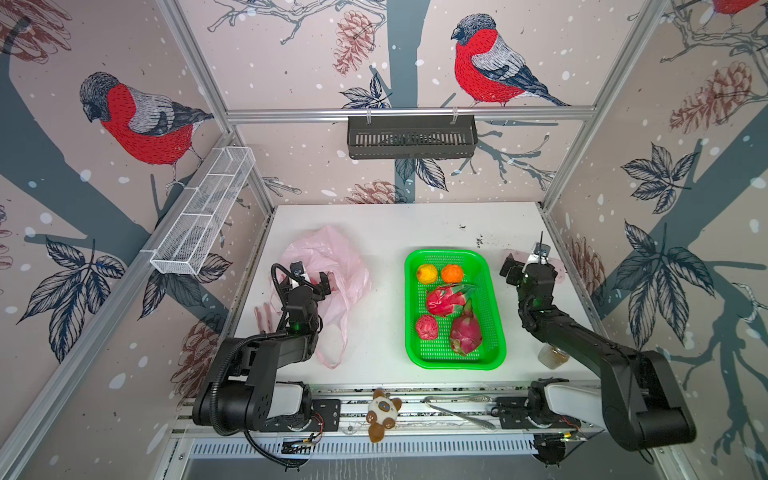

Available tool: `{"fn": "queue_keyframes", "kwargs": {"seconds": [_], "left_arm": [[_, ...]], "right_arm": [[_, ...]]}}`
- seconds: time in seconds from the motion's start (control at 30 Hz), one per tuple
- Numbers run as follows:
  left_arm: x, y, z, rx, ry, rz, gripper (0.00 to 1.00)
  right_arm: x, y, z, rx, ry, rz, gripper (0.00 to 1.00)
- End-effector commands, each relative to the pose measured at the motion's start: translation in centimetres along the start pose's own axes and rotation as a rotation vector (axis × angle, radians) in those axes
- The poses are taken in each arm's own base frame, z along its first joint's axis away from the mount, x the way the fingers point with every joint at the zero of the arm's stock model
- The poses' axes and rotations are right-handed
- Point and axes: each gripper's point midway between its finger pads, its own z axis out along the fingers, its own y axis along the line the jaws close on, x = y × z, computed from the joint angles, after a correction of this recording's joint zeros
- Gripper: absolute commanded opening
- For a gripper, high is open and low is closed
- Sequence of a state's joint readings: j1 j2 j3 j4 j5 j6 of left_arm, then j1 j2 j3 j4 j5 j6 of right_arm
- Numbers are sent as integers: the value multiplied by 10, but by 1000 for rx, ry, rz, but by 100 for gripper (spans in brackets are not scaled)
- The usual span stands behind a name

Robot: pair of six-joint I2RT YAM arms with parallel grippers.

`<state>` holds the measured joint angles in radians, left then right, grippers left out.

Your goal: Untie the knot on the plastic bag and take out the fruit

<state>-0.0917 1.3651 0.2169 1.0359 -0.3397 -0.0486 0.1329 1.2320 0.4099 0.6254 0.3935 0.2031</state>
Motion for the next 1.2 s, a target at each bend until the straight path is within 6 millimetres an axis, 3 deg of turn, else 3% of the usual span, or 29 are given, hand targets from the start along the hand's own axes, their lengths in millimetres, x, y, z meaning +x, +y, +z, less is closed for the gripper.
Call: {"fn": "queue_keyframes", "kwargs": {"seconds": [0.0, 0.23, 0.57, 1.17], "left_arm": [[-28, 0, 0, 3, -124, -17, 98], [-20, 2, 3, 12, -142, -27, 98], [-11, -2, 6, 35, -136, -13, 98], [-9, -6, 15, 44, -104, 1, 98]], "right_arm": [[-16, 3, -3, -22, -87, -9, 99], [2, 0, 2, -1, -78, -67, 99], [11, -13, 11, -8, -99, -57, 99], [29, -28, 3, -15, -149, 11, 99]]}}
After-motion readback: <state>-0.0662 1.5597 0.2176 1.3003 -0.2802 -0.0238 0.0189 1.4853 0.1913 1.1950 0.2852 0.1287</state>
